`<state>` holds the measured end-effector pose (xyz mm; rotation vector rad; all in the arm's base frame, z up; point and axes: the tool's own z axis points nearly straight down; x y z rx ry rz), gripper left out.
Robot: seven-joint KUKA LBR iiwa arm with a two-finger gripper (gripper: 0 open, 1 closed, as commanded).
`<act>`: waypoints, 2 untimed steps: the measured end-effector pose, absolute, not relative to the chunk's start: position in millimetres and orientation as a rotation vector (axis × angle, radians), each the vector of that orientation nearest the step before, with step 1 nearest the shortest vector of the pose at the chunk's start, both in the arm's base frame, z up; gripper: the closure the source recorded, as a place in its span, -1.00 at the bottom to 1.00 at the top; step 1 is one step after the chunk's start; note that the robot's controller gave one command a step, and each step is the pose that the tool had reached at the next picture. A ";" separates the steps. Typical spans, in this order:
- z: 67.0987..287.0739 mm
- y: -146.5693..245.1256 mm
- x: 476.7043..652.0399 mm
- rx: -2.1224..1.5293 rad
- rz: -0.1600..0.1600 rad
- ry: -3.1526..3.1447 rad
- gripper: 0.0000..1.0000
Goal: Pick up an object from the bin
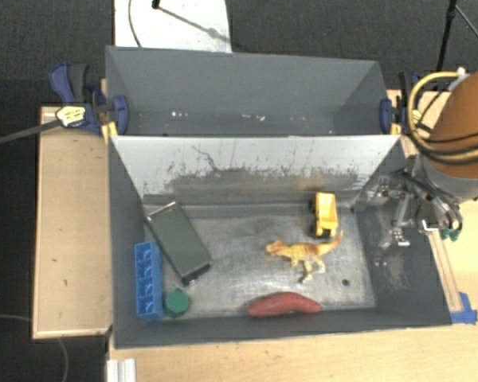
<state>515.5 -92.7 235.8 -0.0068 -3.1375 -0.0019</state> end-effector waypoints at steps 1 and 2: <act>239.5 -92.4 517.1 -0.002 0.000 -3.145 -1.00; 192.6 -56.3 512.4 0.065 0.003 -3.151 -1.00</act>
Offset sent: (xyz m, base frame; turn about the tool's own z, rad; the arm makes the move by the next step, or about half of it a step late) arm -0.0110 0.0750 -0.0934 -0.0925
